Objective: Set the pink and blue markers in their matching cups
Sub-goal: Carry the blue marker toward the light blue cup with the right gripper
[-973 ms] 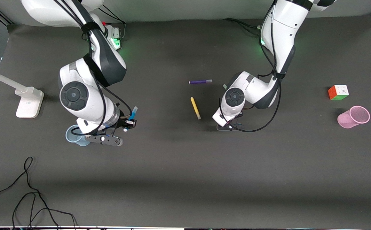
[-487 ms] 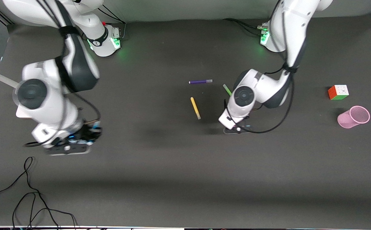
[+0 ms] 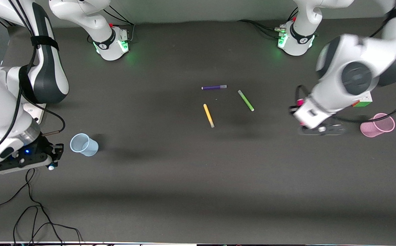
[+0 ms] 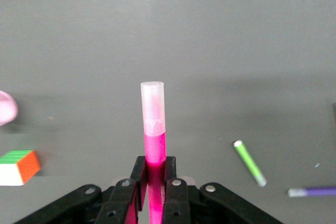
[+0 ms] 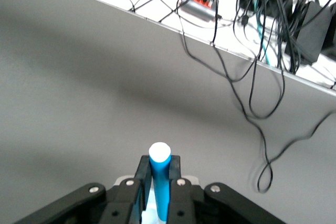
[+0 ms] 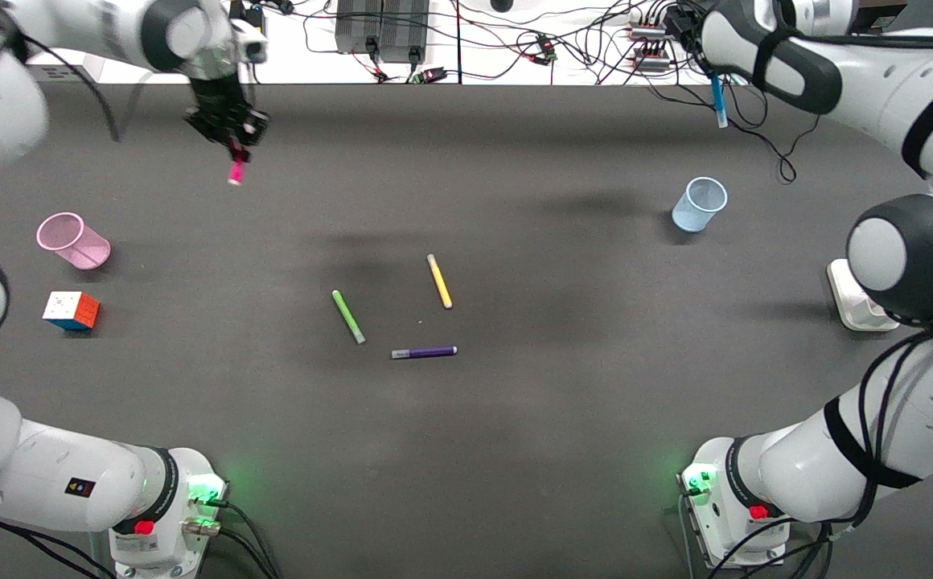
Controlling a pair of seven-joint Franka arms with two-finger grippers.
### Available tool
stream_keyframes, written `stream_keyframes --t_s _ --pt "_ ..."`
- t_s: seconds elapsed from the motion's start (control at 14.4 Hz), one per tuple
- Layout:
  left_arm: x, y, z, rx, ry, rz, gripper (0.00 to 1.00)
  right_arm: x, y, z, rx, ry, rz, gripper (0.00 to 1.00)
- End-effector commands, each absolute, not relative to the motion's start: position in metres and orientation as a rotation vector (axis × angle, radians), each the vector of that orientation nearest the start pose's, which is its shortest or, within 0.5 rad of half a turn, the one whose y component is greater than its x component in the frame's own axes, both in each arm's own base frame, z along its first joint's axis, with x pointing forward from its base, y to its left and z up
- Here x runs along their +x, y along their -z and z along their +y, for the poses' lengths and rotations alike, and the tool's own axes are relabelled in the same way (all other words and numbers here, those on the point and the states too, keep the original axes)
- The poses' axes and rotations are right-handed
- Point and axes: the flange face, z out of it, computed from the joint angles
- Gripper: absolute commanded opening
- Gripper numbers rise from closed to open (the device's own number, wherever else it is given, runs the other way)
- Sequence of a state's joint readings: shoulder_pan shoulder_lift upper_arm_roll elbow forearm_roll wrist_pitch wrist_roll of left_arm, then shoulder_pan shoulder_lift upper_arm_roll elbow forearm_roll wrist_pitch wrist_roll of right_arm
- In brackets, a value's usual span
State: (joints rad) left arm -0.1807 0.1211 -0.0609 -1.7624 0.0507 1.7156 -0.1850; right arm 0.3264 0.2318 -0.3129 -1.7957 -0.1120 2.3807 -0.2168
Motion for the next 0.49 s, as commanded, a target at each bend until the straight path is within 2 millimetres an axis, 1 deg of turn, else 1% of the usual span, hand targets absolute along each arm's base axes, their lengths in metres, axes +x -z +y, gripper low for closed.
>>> stream_keyframes --t_s 0.0,0.14,0.21,0.28,0.42 --pt "0.568 -0.502 -0.078 -3.054 -0.260 0.260 0.00 0.602 -0.439 0.018 -3.165 0.738 -0.596 0.00" --pt "0.574 -0.514 -0.032 -2.985 -0.199 0.499 0.00 0.577 -0.411 0.016 -3.120 0.858 -0.594 0.00" --pt "0.578 -0.517 -0.007 -2.973 -0.159 0.589 0.00 0.566 -0.400 0.014 -3.104 0.899 -0.592 0.00" --pt "0.579 -0.521 0.018 -2.969 -0.117 0.660 0.00 0.557 -0.387 0.009 -3.101 0.915 -0.581 0.00" --pt "0.578 -0.522 0.050 -3.048 -0.066 0.730 0.00 0.539 -0.365 0.007 -3.082 0.958 -0.577 0.00"
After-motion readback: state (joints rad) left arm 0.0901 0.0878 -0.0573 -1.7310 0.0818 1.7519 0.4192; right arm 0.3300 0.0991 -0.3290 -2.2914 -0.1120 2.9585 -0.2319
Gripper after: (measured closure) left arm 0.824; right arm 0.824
